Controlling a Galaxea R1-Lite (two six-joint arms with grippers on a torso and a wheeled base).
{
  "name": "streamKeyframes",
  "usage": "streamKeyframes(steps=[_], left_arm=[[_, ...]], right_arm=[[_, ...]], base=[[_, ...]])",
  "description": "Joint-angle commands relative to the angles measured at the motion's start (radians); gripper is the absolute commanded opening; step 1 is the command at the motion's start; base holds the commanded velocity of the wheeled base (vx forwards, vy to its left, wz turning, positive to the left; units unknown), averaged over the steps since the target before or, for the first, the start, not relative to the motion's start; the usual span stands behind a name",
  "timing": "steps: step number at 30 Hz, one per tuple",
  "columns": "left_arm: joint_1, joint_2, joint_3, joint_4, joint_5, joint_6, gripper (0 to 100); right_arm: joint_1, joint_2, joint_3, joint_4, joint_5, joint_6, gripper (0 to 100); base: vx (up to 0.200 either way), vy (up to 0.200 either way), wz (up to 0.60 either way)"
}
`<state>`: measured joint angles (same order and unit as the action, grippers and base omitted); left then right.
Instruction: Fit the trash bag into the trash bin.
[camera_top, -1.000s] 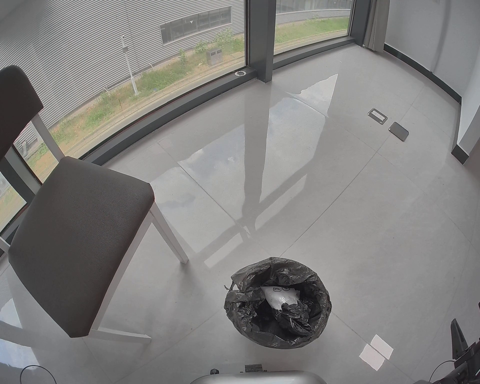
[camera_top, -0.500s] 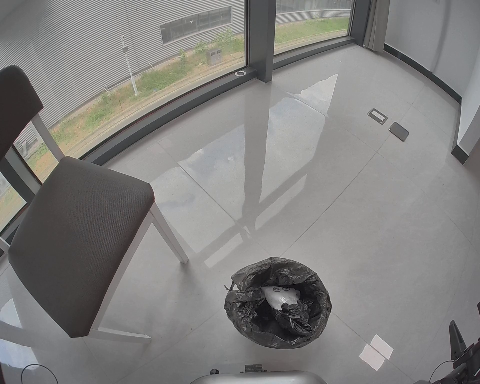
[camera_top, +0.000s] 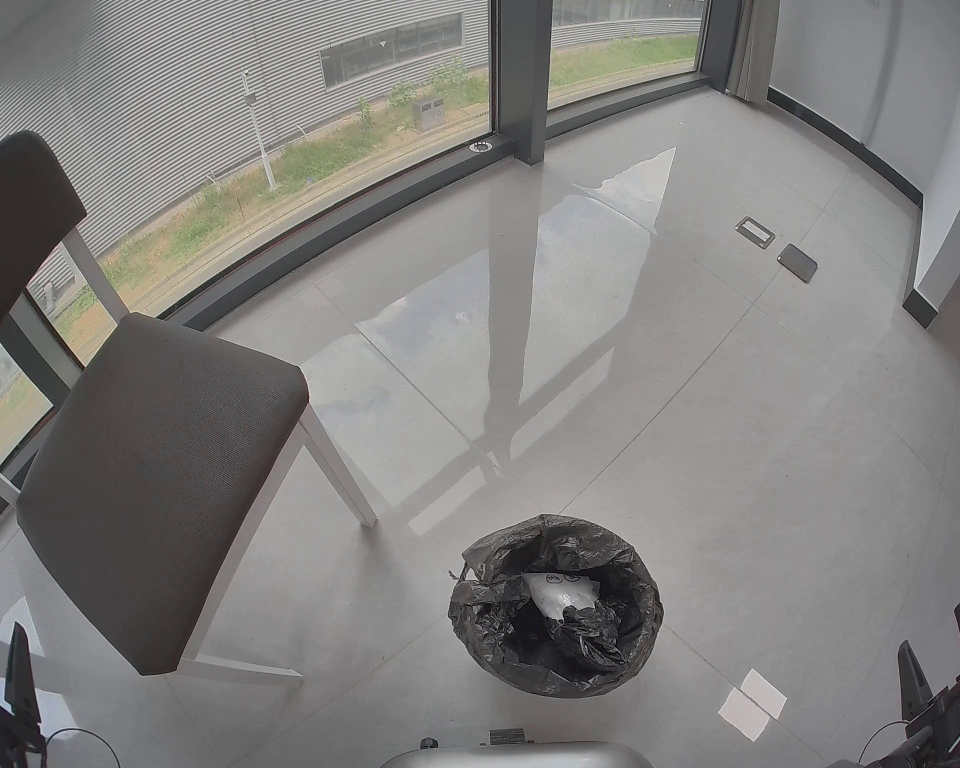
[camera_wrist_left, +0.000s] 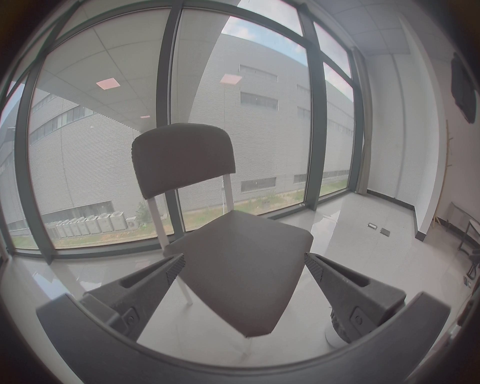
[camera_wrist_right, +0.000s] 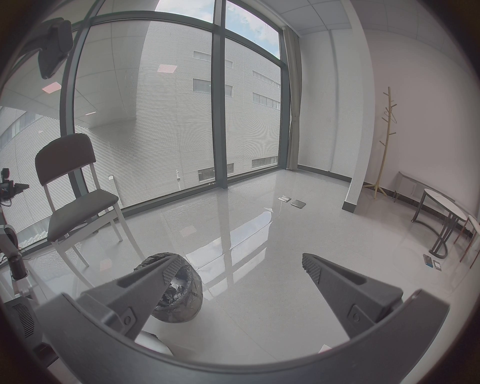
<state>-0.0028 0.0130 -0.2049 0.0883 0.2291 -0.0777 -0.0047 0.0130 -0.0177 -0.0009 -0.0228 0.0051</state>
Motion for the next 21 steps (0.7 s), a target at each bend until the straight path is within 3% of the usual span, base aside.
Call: streamKeyframes(steps=[1,5,10,15,21], left_arm=[[0.0,-0.011,0.2,-0.13,-0.096,0.022,100],[0.0,-0.011,0.186,-0.085,-0.169,0.024,100],[-0.002,-0.011,0.185,-0.079,-0.185,0.032,100],[0.0,-0.01,0.203,-0.084,-0.281,0.096,100],[0.0,-0.011,0.203,-0.087,-0.257,0.082,100]], right_arm=[[0.0,-0.004,0.018,-0.001,0.003,-0.001,100],[0.0,-0.004,0.018,-0.001,0.003,-0.001,100],[0.0,-0.004,0.018,-0.001,0.003,-0.001,100],[0.0,-0.004,0.018,-0.001,0.003,-0.001,100],[0.0,-0.004,0.018,-0.001,0.003,-0.001,100]], base=[[0.0,0.0,0.0],[0.0,0.0,0.0],[0.0,0.0,0.0],[0.0,0.0,0.0],[0.0,0.0,0.0]])
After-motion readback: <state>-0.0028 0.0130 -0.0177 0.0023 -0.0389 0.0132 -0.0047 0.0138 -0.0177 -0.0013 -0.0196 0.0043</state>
